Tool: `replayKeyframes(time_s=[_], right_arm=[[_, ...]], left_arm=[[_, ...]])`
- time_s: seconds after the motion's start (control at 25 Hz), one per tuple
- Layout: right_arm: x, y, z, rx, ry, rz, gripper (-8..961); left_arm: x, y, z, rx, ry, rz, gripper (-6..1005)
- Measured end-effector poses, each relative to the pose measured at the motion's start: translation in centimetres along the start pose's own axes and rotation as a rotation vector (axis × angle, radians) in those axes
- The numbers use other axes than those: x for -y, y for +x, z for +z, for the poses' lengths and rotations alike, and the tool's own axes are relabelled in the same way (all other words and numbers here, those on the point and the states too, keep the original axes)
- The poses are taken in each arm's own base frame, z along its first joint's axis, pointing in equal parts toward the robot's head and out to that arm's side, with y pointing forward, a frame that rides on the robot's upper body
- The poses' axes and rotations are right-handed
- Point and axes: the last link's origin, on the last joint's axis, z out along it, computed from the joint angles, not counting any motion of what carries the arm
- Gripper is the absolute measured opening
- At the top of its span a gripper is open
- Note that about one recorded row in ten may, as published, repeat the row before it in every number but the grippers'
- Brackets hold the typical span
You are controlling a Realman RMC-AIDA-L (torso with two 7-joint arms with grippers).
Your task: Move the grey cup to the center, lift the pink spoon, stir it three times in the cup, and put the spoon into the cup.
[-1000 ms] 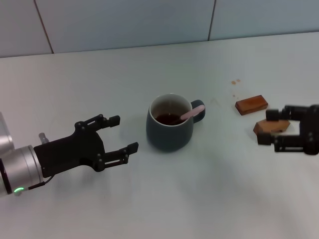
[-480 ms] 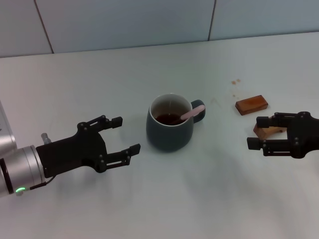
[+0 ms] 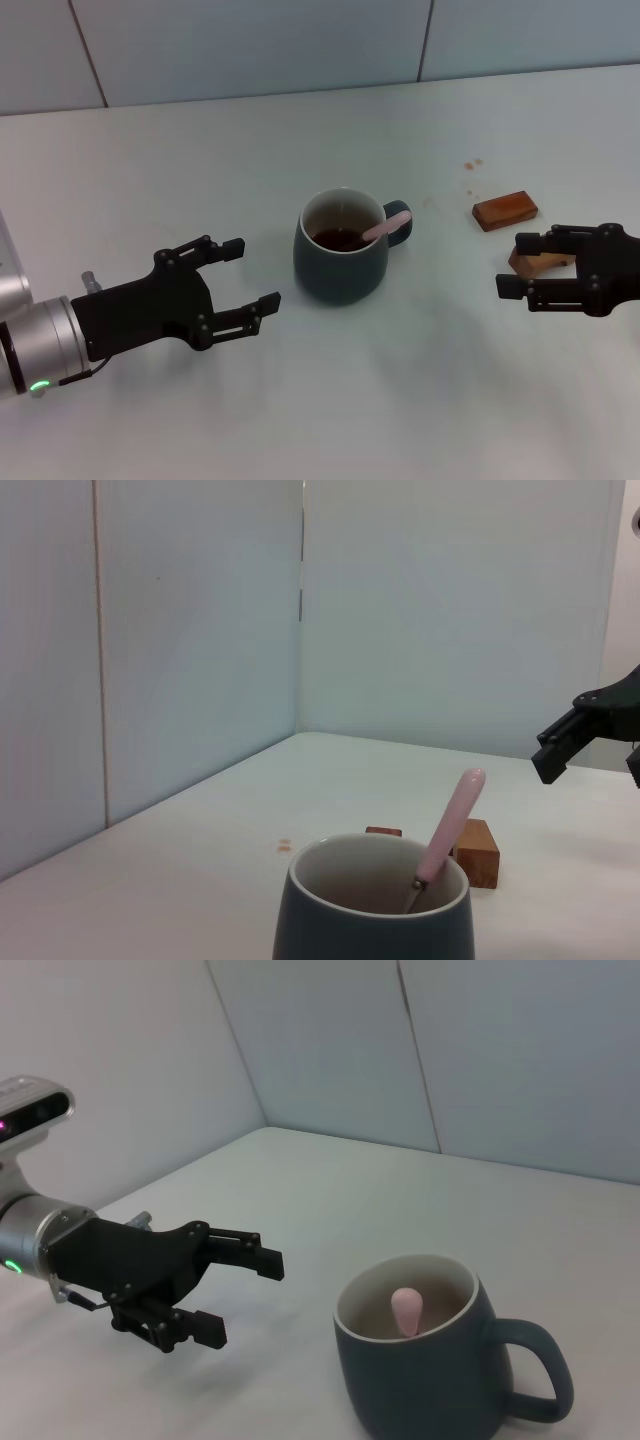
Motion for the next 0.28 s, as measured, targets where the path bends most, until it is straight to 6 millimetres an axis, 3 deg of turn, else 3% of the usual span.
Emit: replayKeyframes(time_s=[0.28], right_arm=[[0.29,0.23,0.13,0.015,0.022,0.019,756]], left_arm=[[-0.06,-0.06,-0.05,-0.004,0.004,0.0,829]])
